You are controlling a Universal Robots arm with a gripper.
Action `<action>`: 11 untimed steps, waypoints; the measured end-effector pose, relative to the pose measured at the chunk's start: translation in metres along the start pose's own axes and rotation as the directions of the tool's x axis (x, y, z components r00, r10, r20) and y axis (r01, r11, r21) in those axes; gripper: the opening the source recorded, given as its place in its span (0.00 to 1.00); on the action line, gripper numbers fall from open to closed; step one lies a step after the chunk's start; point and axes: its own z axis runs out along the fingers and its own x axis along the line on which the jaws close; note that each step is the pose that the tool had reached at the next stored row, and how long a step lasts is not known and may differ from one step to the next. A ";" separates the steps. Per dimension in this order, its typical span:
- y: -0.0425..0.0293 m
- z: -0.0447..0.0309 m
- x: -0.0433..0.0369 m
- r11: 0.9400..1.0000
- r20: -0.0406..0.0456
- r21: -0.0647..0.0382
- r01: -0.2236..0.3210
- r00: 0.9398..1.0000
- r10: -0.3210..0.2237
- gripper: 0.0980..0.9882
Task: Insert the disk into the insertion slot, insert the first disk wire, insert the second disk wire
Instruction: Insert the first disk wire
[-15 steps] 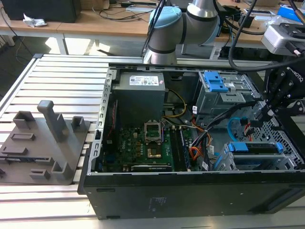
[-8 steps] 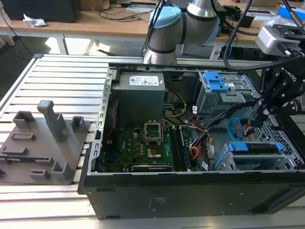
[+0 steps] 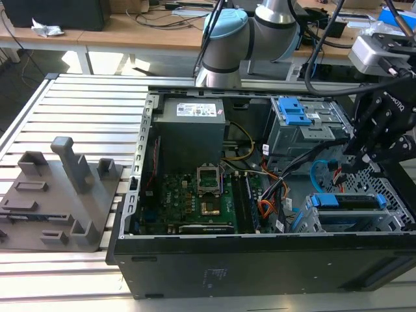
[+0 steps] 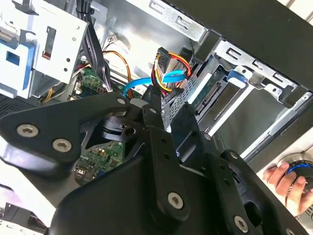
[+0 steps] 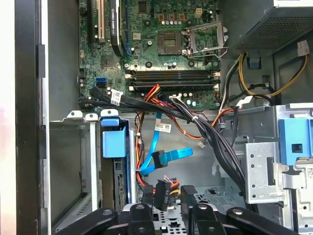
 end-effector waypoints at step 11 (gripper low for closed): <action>-0.0003 0.0151 -0.0028 1.000 -0.047 0.002 -0.004 0.999 0.004 0.30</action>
